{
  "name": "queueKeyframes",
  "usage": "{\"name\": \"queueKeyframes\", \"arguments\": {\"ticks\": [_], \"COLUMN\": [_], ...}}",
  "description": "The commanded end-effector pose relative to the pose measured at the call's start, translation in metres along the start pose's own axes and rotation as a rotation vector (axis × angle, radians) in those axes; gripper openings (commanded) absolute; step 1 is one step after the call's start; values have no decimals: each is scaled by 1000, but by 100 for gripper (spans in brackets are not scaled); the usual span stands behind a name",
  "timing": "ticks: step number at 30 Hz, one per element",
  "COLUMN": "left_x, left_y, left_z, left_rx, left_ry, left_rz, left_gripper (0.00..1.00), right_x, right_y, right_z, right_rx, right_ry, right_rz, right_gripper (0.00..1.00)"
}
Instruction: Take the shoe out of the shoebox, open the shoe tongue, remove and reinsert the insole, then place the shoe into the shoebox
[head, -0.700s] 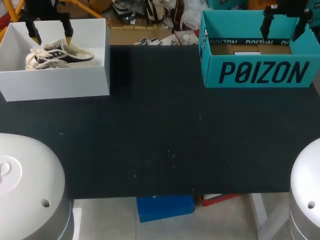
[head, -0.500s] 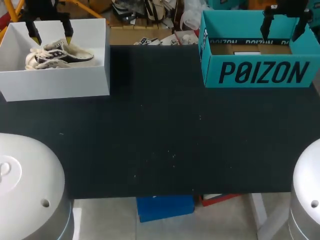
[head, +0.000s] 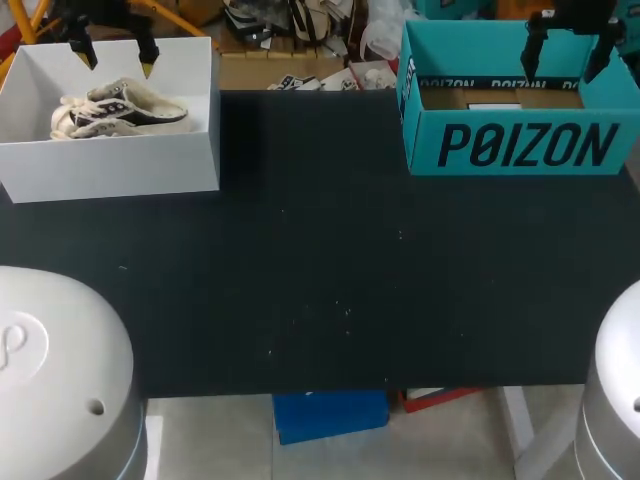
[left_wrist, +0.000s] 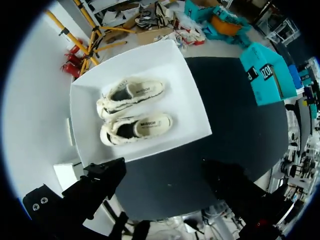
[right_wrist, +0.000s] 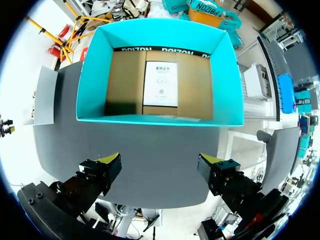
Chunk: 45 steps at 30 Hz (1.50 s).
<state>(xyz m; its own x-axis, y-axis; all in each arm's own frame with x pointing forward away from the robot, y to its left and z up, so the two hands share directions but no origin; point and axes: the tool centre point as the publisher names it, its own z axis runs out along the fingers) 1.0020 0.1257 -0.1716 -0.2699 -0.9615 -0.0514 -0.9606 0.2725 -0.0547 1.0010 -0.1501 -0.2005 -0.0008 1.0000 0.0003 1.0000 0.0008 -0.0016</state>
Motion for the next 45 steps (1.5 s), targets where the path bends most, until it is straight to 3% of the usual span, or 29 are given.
{"name": "queueKeyframes", "arguments": {"ticks": [1,7,21,23,29,31,34,35,36,37,38,40,45], "left_x": [-2,-18,-22,-23,-41,-46,-53,-57,-60,-62,-64,-70,-82], "left_y": [13,15,11,8,1,-2,-7,-9,-11,-12,-13,-15,-19], "left_z": [1,9,11,13,28,35,43,46,49,51,54,60,79], "left_rx": [167,266,278,278,299,269,262,257,250,244,238,228,187], "left_ry": [-85,-47,-74,-88,26,30,49,50,53,51,53,54,46], "left_rz": [788,1183,1166,1258,1394,1437,1454,1451,1447,1441,1432,1422,1402], "left_gripper": [100,100,100,100,100,89,84,77,57,44,44,67,61], "right_x": [0,0,0,0,0,0,0,0,0,0,0,0,0], "right_y": [0,0,0,0,0,0,0,0,0,0,0,0,0], "right_z": [0,0,0,0,0,0,0,0,0,0,0,0,0], "right_rx": [0,0,0,0,0,0,0,0,0,0,0,0,0], "right_ry": [0,0,0,0,0,0,0,0,0,0,0,0,0], "right_rz": [0,0,0,0,0,0,0,0,0,0,0,0,0], "right_gripper": [100,100,100,100,100,100,100,100,100,100,100,100,100]}}
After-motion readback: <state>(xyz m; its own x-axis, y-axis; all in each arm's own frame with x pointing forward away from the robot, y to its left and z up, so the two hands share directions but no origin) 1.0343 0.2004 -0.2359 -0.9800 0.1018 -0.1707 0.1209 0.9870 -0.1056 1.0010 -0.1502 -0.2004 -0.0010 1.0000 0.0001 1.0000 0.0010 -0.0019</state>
